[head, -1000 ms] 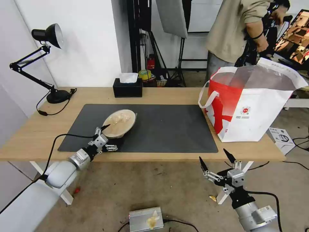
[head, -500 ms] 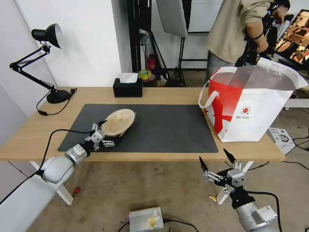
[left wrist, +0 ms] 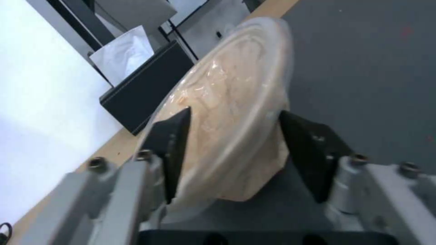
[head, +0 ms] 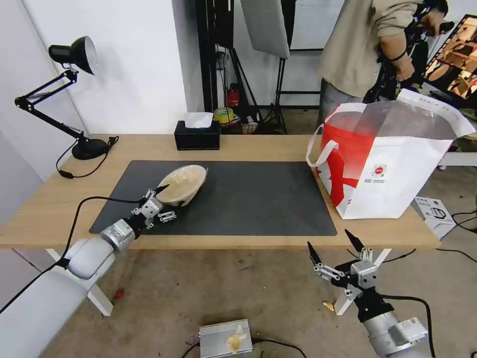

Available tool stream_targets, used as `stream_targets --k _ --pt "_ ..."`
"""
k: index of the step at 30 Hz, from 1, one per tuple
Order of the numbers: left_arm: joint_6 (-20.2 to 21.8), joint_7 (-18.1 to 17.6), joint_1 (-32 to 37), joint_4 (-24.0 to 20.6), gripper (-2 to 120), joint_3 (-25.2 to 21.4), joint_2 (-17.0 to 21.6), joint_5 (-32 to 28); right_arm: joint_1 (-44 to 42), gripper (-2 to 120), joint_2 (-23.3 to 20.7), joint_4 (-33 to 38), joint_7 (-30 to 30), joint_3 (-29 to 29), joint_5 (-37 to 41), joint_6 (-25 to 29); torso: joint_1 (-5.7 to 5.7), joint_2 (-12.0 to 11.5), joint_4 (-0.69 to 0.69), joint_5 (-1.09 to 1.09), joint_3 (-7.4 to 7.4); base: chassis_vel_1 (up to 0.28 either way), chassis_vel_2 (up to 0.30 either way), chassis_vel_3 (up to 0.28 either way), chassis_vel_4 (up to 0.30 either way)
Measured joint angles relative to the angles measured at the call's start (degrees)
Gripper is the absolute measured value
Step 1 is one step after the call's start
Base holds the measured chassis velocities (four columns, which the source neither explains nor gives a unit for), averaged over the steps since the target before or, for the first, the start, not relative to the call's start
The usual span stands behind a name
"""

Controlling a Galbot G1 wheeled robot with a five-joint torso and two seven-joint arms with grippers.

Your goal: Pick up the trash from the table and place it into the takeout bag.

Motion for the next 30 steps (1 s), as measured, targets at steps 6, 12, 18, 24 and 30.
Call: stream_targets --k 6,12,18,24,30 --pt "-0.06 0.13 0.17 0.19 28 -0.06 -0.02 -0.25 0.0 100 0.0 0.0 0.0 0.0 0.0 0.0 0.0 0.0 0.0 0.0 0.0 0.0 0.0 0.0 0.0" --pt "-0.42 0.56 0.36 1.29 4 -0.08 -0.44 -0.55 0.0 100 0.0 0.0 0.0 0.0 0.0 0.0 0.0 0.0 -0.01 0.01 0.0 0.0 0.0 0.0 0.0" --pt "-0.85 1.17 -0.1 3.26 0 -0.12 -1.1 -1.92 0.0 100 0.0 0.0 0.0 0.0 0.0 0.0 -0.01 0.01 -0.01 0.01 -0.02 0.0 0.0 0.0 0.0" --pt "-0.89 1.41 -0.05 3.81 0 -0.51 -0.74 -2.76 0.0 100 0.0 0.0 0.0 0.0 0.0 0.0 -0.01 0.02 -0.02 0.01 -0.02 0.0 0.0 0.0 0.0" --pt "-1.51 1.4 0.03 3.11 0 -0.84 -0.32 -3.2 0.0 100 0.0 0.0 0.0 0.0 0.0 0.0 0.01 0.0 0.0 -0.01 0.01 0.0 0.0 0.0 0.0"
